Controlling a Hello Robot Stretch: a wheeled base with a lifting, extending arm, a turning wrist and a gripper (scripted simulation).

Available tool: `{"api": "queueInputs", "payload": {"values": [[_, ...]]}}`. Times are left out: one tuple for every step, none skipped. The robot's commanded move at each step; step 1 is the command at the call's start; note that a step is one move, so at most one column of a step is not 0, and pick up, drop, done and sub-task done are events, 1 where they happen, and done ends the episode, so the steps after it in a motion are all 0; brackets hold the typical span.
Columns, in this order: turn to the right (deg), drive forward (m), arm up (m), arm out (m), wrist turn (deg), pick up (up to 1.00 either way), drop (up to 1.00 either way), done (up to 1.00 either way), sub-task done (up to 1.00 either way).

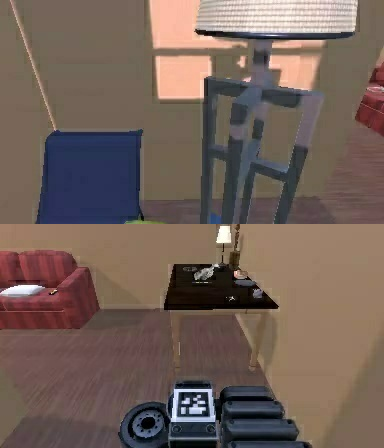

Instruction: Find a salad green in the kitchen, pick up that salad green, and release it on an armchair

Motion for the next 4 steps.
{"api": "queueInputs", "payload": {"values": [[0.0,0.3,0.0,0.0,0.0,0.0,0.0,0.0,0.0],[30.0,0.0,0.0,0.0,0.0,0.0,0.0,0.0,0.0],[-33.0,0.0,0.0,0.0,0.0,0.0,0.0,0.0,0.0],[33.0,0.0,0.0,0.0,0.0,0.0,0.0,0.0,0.0]]}}
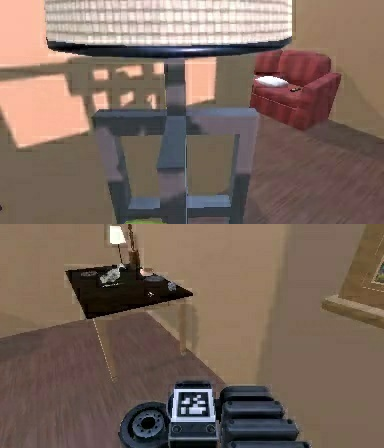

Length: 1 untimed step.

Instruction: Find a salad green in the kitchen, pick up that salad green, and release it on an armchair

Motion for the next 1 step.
{"api": "queueInputs", "payload": {"values": [[-39.0,0.0,0.0,0.0,0.0,0.0,0.0,0.0,0.0]]}}
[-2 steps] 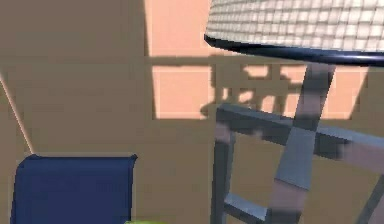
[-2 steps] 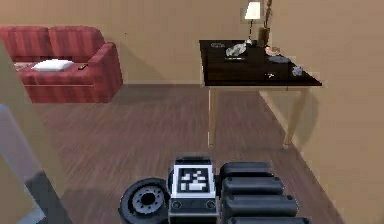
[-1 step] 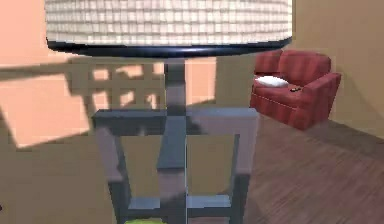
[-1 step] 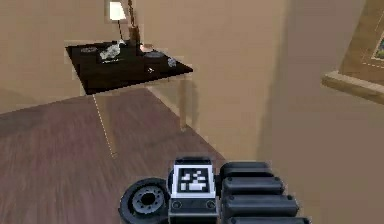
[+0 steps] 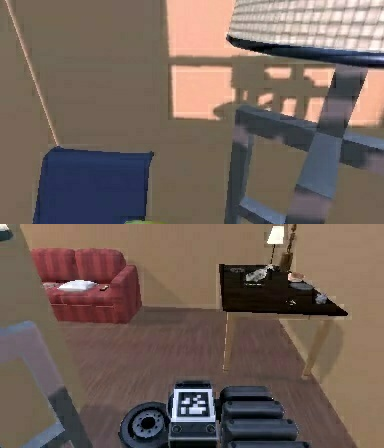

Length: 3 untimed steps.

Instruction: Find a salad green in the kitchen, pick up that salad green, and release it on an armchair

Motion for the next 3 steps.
{"api": "queueInputs", "payload": {"values": [[42.0,0.0,0.0,0.0,0.0,0.0,0.0,0.0,0.0],[45.0,0.0,0.0,0.0,0.0,0.0,0.0,0.0,0.0],[45.0,0.0,0.0,0.0,0.0,0.0,0.0,0.0,0.0]]}}
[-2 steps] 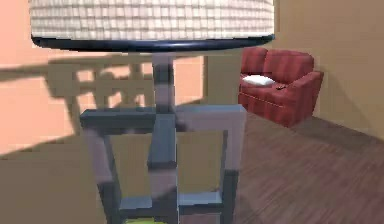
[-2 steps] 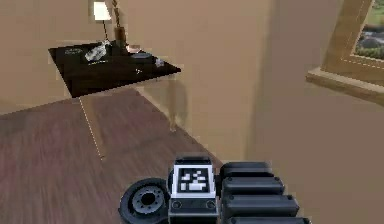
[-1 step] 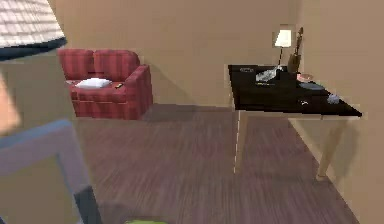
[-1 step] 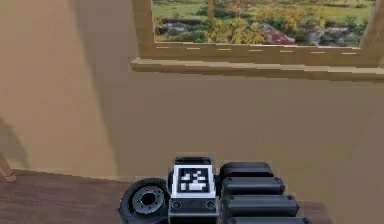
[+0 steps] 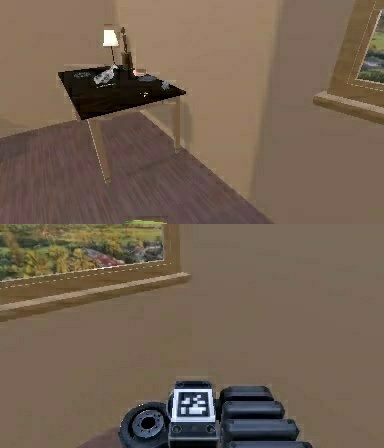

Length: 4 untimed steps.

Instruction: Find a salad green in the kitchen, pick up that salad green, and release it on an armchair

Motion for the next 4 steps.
{"api": "queueInputs", "payload": {"values": [[0.0,0.25,0.0,0.0,0.0,0.0,0.0,0.0,0.0],[-33.0,0.0,0.0,0.0,0.0,0.0,0.0,0.0,0.0],[0.0,0.25,0.0,0.0,0.0,0.0,0.0,0.0,0.0],[-45.0,0.0,0.0,0.0,0.0,0.0,0.0,0.0,0.0]]}}
